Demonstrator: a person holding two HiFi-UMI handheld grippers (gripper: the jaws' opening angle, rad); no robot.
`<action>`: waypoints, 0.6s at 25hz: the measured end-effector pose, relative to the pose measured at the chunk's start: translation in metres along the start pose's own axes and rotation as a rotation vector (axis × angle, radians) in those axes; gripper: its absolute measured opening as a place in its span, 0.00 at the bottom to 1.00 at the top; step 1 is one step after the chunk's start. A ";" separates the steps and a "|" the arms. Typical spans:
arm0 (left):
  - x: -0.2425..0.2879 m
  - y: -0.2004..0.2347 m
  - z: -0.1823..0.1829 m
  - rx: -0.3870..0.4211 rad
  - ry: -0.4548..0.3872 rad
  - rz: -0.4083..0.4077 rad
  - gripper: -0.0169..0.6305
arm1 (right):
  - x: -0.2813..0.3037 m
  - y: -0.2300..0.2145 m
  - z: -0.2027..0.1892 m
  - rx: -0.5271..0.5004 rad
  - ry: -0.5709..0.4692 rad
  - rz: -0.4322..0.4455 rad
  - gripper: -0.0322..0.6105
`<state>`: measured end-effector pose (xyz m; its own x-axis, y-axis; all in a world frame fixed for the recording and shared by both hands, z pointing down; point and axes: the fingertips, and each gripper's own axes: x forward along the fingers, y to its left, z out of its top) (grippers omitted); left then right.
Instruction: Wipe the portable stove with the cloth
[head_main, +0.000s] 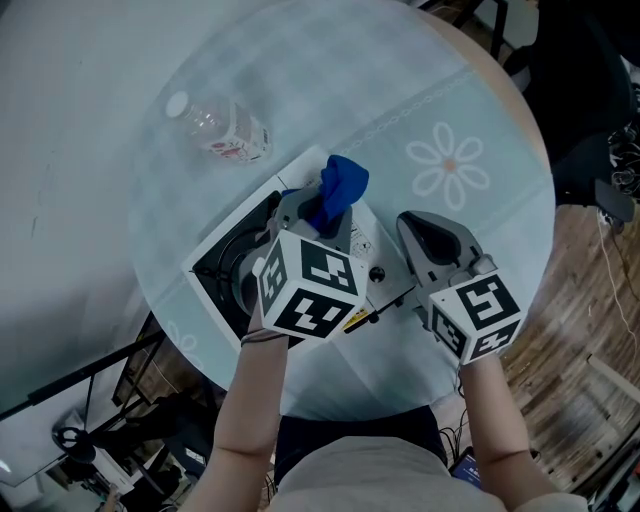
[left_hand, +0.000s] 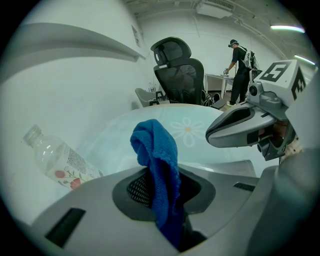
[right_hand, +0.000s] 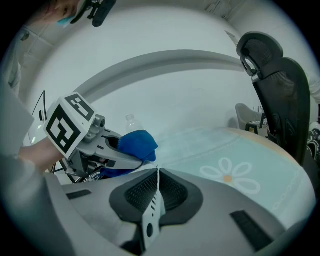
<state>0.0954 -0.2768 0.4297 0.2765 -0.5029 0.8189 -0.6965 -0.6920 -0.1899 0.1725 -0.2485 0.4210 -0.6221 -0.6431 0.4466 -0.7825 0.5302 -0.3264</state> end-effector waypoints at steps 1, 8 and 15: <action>0.000 -0.002 0.000 0.002 0.000 -0.004 0.17 | -0.001 0.000 -0.001 0.000 0.000 0.000 0.09; -0.005 -0.023 -0.001 0.020 -0.005 -0.018 0.17 | -0.011 0.011 -0.007 -0.023 0.008 0.017 0.09; -0.008 -0.044 -0.001 0.024 -0.012 -0.043 0.17 | -0.023 0.014 -0.014 -0.013 0.006 0.011 0.09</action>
<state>0.1233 -0.2413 0.4324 0.3139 -0.4787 0.8199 -0.6680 -0.7251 -0.1676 0.1763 -0.2187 0.4177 -0.6303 -0.6342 0.4478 -0.7753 0.5444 -0.3203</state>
